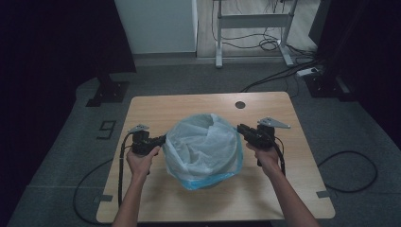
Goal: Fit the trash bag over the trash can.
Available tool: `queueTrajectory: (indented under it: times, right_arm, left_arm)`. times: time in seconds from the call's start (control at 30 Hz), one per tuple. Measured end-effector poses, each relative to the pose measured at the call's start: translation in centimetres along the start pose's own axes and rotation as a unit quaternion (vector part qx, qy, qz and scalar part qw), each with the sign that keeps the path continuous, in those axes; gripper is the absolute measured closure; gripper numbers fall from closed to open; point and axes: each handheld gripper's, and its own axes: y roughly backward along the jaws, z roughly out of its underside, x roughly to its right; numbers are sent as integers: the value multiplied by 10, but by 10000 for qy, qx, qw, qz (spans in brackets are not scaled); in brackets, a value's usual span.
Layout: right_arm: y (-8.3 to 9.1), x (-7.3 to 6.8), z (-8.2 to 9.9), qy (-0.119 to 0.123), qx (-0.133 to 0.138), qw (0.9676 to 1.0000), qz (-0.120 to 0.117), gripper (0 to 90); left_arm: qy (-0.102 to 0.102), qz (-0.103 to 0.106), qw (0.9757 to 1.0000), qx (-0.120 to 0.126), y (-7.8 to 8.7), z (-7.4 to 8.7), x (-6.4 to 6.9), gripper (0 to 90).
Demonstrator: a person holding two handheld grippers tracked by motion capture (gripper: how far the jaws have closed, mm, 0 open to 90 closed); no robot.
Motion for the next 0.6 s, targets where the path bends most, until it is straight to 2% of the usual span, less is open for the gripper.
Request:
queueTrajectory:
  times: [0.17, 0.33, 0.47, 0.53, 0.6]
  right_arm:
    - [22, -1, 8, 90, 111, 9998, -140, 608]
    - [51, -12, 26, 192, 139, 9981, -571, 492]
    - [70, -26, 43, 411, 111, 9941, -993, 421]
    - [77, -36, 50, 568, 88, 9902, -1270, 389]
    - [79, -45, 53, 759, 81, 9870, -1417, 372]
  left_arm:
    - [-11, -8, 10000, 45, 3, 2, 0, 863]
    - [-10, -13, 10000, 79, 5, 3, 1, 860]
    - [15, 7, 9999, 107, 6, 3, 1, 856]
    - [17, 13, 10000, 96, 6, 4, 2, 855]
    - [14, 9, 10000, 95, 5, 4, 3, 855]
